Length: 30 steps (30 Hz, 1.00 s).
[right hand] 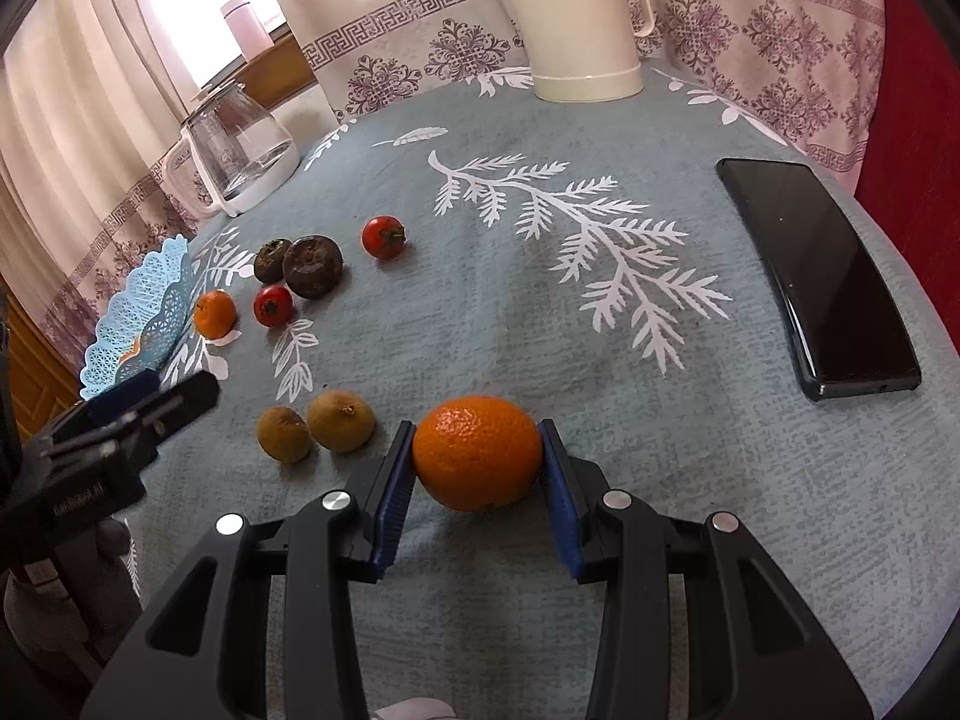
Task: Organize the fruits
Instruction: 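Close the left gripper on a small brown kiwi-like fruit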
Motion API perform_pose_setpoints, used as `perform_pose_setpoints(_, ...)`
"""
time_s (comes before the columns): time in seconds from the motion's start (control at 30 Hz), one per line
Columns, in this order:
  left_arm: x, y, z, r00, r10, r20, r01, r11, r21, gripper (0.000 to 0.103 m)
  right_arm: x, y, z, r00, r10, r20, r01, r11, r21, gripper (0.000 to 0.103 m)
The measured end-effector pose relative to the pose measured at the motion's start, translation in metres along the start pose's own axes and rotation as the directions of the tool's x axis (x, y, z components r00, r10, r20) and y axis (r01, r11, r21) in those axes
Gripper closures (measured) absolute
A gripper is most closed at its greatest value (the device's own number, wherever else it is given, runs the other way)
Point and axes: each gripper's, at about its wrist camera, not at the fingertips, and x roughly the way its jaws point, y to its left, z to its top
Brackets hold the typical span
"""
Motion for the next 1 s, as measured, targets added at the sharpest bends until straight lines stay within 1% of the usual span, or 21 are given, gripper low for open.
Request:
perform_pose_setpoints(0.17,0.01,-0.019,-0.005,0.996,-0.073,-0.046,0.075,0.996,0.052,0.005,0.001,-0.002,0.0,1.0,0.011,0.0,-0.011,1.0,0.006,0.062)
perform_pose_setpoints(0.23,0.013,-0.024,-0.007,0.995,-0.084,-0.057,0.088,0.994,0.067,0.012,0.001,-0.002,0.0,1.0,0.014,0.001,-0.014,1.0,0.006,0.061)
perform_pose_setpoints(0.3,0.017,-0.03,-0.008,0.992,-0.102,-0.073,0.108,0.991,0.076,0.025,0.001,-0.001,-0.001,1.0,0.014,0.001,-0.014,1.0,0.005,0.061)
perform_pose_setpoints(0.33,0.019,-0.031,-0.009,0.991,-0.109,-0.079,0.115,0.99,0.078,0.028,0.001,-0.001,-0.001,1.0,0.013,0.002,-0.013,1.0,0.004,0.061)
perform_pose_setpoints(0.4,0.022,-0.033,-0.011,0.988,-0.127,-0.093,0.134,0.988,0.078,0.039,0.0,0.0,-0.001,1.0,0.008,0.004,-0.008,1.0,-0.003,0.061)
perform_pose_setpoints(0.43,0.024,-0.034,-0.011,0.986,-0.136,-0.096,0.143,0.987,0.075,0.042,0.0,0.001,-0.002,1.0,0.007,0.005,-0.007,1.0,-0.006,0.061)
perform_pose_setpoints(0.5,0.025,-0.034,-0.012,0.98,-0.17,-0.102,0.177,0.982,0.067,0.05,0.0,0.001,-0.002,1.0,0.008,0.005,-0.008,1.0,-0.006,0.061)
perform_pose_setpoints(0.53,0.025,-0.034,-0.012,0.979,-0.174,-0.101,0.182,0.981,0.068,0.052,0.001,0.001,-0.002,1.0,0.009,0.004,-0.009,1.0,-0.006,0.061)
perform_pose_setpoints(0.6,0.025,-0.036,-0.013,0.976,-0.193,-0.099,0.201,0.977,0.074,0.061,0.001,0.001,-0.002,1.0,0.009,0.004,-0.009,1.0,-0.006,0.061)
perform_pose_setpoints(0.7,0.024,-0.039,-0.013,0.974,-0.204,-0.096,0.213,0.973,0.085,0.068,0.001,0.001,-0.002,1.0,0.008,0.005,-0.008,1.0,-0.007,0.061)
perform_pose_setpoints(0.87,0.021,-0.039,-0.013,0.971,-0.223,-0.09,0.23,0.97,0.074,0.074,0.001,0.001,-0.002,1.0,0.006,0.006,-0.006,1.0,-0.008,0.061)
perform_pose_setpoints(1.0,0.019,-0.035,-0.014,0.971,-0.226,-0.081,0.231,0.971,0.057,0.074,0.001,0.001,-0.002,1.0,0.005,0.007,-0.004,1.0,-0.009,0.061)
